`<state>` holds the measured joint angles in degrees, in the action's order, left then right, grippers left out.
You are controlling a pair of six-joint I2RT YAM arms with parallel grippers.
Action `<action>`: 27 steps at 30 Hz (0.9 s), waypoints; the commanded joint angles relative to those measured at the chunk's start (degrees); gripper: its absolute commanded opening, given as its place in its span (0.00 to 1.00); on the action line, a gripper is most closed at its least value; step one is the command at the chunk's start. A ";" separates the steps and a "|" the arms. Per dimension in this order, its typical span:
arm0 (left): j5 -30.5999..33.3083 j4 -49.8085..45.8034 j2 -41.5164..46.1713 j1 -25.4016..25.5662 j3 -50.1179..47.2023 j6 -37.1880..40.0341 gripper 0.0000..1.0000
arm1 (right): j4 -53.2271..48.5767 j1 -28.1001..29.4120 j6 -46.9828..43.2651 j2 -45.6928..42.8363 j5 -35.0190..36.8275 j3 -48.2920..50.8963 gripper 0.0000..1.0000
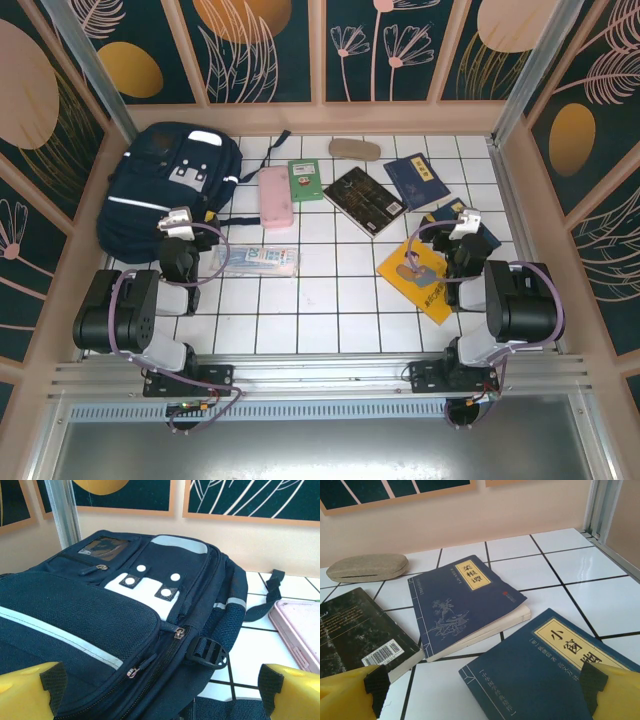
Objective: Pack the student bag
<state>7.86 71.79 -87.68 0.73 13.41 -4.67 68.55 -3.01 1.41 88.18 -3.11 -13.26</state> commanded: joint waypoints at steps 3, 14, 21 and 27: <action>-0.91 0.81 0.67 -0.29 0.22 0.71 0.99 | 2.09 0.49 -0.97 -0.07 -0.40 -0.46 0.99; -0.97 0.63 0.69 -0.30 0.21 0.69 0.99 | 2.12 0.07 -0.43 -0.05 -0.49 -0.48 0.99; -1.00 0.54 0.66 -0.29 0.39 0.70 0.99 | 2.02 0.60 -0.78 -0.08 0.39 -0.54 0.99; -1.00 0.57 0.70 -0.29 0.26 0.71 0.99 | 2.02 0.46 -0.74 -0.03 0.30 -0.60 0.99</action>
<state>7.86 71.79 -87.70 0.73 13.41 -4.67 68.55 -2.79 1.41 88.18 -3.07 -13.26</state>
